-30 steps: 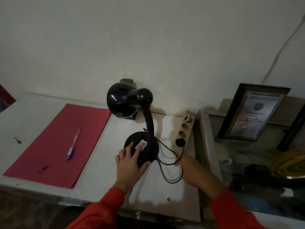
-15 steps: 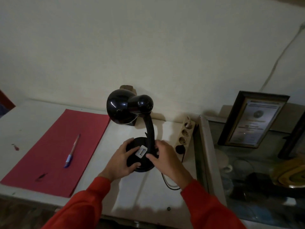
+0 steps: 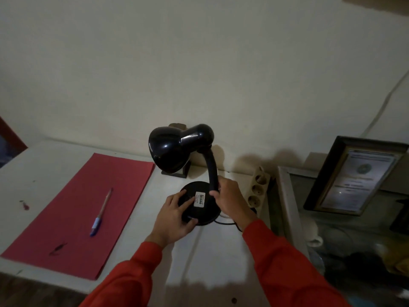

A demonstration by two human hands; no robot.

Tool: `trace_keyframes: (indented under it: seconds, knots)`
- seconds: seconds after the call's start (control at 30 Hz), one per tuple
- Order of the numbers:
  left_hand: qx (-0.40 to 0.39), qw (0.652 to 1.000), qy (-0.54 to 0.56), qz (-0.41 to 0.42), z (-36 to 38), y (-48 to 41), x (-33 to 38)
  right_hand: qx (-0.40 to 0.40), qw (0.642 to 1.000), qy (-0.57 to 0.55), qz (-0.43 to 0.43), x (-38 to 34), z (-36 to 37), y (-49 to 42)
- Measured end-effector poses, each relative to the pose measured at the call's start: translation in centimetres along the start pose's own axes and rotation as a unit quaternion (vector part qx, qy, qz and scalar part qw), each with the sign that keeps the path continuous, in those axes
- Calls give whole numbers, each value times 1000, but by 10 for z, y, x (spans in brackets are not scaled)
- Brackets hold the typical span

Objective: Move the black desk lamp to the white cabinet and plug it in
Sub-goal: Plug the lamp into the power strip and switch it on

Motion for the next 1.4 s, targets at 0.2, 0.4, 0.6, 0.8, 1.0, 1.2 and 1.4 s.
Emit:
trace_keyframes:
  seconds: [0.2, 0.4, 0.6, 0.8, 1.0, 1.2, 1.4]
  knots:
    - [16, 1000, -8, -8, 2, -22, 4, 3, 999, -29, 23, 15, -6, -29]
    - [59, 997, 5, -41, 9, -38, 13, 9, 999, -21, 29, 26, -8, -54]
    - [78, 994, 22, -67, 19, -54, 20, -6, 999, -25, 34, 35, -13, -72]
    - [91, 992, 23, -82, 26, -64, 25, -12, 999, -23, 32, 44, -15, -82]
    - [102, 993, 14, -57, 25, -66, 23, -20, 999, -35, 35, 55, -9, -78]
    - [112, 992, 0, -55, 24, -64, 22, -14, 1000, -23, -4, 56, -2, -64]
    - [127, 989, -61, -34, 25, -59, 33, -43, 999, 15, -15, 60, 16, -36]
Point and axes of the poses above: each hand's wrist, its own y-axis away from the middle knuckle, its own z-axis out of the palm, x = y × z, the point moved 6 cm from there along -y, towards the middle knuckle, and after that the axes turned 9 degrees about -z, right-handed, at the moved point
